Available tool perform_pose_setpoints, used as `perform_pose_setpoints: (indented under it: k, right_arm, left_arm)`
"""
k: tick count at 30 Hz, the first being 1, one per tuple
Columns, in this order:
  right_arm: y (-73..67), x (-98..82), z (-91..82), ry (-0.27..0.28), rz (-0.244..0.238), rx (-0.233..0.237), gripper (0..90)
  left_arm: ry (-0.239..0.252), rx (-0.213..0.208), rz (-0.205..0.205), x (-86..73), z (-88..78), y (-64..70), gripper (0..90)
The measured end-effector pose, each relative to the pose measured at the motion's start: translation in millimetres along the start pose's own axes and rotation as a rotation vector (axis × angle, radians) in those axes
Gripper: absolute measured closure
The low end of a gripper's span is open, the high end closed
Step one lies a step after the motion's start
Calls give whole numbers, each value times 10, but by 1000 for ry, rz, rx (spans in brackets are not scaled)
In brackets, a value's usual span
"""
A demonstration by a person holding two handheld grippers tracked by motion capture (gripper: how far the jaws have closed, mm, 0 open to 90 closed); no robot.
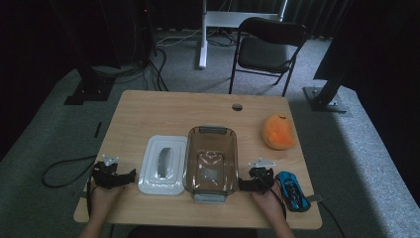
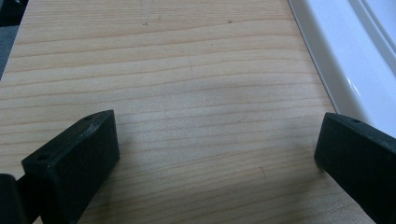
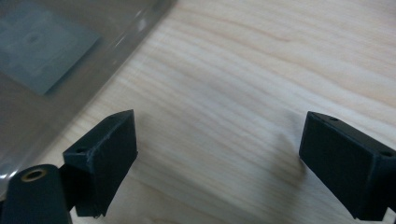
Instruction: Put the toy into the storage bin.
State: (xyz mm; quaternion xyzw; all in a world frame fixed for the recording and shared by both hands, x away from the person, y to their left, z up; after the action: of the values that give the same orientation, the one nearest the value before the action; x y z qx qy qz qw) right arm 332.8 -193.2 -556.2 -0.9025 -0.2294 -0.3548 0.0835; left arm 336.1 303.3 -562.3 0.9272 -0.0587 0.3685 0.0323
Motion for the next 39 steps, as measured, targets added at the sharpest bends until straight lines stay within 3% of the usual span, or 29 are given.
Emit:
perform_pose_setpoints:
  k: [7,23,39]
  right_arm:
    - [84,67,-138,43,43,8,106]
    - [181,273,-310,101,54,-24,106]
    - [502,527,-503,164,98,-98,106]
  left_arm:
    - [0,-1,1,0,0,0,2]
    - [0,-3,3,1,1,-1,2]
    - [-2,-2,5,2,0,-3,2]
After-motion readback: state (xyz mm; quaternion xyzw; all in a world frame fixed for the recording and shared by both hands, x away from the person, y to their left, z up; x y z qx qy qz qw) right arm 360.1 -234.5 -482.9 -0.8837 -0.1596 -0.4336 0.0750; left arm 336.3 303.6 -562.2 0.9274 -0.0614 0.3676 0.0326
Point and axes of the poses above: each handheld gripper's, and its own axes: z roughly forward along the jaws, x roughly out of its top, y roughly to its right, the point moved 2 cm from there along z, roughly forward along the jaws, and after that the axes turned 2 degrees about -z, right-handed, at the moved point
